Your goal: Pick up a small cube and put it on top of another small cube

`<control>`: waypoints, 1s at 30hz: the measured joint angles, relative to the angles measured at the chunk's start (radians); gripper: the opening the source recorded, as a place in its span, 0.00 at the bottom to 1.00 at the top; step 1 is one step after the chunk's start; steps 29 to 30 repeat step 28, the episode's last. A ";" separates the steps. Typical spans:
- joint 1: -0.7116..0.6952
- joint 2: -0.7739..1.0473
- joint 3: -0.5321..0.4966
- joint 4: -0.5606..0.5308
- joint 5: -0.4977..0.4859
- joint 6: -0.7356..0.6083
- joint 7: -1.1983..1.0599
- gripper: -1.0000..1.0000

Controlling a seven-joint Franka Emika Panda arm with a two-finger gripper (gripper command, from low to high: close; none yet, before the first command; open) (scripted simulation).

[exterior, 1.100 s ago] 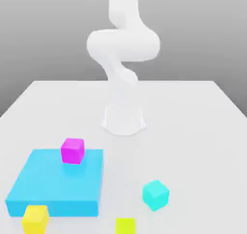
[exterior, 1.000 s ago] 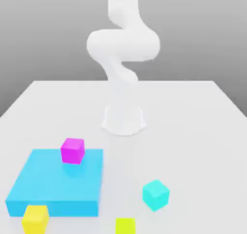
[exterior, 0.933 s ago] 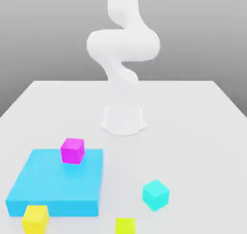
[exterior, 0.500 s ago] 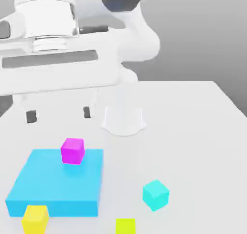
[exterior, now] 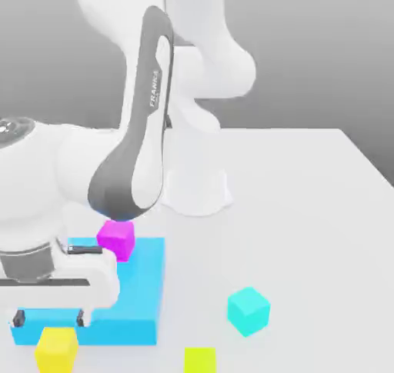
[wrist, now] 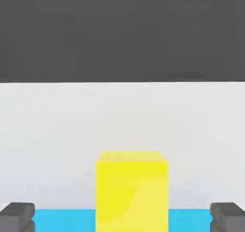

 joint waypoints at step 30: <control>0.262 -0.104 0.149 -0.086 -0.134 0.041 0.113 1.00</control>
